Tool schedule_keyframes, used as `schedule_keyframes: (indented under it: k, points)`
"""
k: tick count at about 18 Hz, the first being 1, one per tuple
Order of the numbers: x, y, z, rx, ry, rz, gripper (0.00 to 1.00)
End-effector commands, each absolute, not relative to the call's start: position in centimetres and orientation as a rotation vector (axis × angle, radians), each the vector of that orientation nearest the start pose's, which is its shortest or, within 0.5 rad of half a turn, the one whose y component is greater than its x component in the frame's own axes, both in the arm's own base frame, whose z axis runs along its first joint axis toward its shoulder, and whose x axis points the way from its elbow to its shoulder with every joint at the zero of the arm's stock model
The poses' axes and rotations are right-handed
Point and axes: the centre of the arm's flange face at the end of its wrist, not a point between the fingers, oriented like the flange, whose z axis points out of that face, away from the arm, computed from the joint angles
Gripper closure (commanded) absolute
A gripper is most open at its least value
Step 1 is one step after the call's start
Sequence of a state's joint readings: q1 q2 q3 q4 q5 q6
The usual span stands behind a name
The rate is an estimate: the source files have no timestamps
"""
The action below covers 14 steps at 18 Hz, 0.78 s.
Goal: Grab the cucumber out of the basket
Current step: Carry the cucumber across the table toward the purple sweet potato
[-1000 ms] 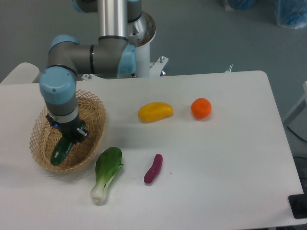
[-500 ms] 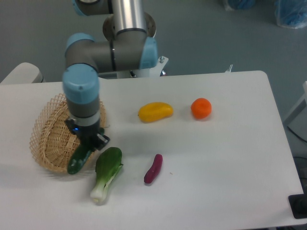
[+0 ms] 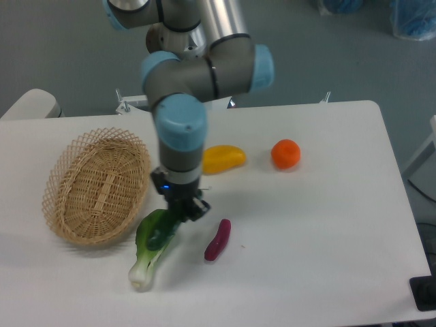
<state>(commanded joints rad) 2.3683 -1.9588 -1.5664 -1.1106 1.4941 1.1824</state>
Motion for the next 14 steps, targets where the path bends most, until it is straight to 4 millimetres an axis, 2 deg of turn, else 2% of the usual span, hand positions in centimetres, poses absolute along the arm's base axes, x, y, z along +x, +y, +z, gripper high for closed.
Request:
schedule_keyframes:
  k: [5,10,12,14]
  points:
    - [-39.5,55.3,31.6,-2.977,0.655,0.031,0.81]
    - [-44.2,54.9,30.2,-2.960,0.721,0.041,0.83]
    - [-45.5,55.2,29.6,-2.952,0.762,0.048,0.83]
    - [-46.9,54.7,29.3,-2.934,0.837,0.052,0.83]
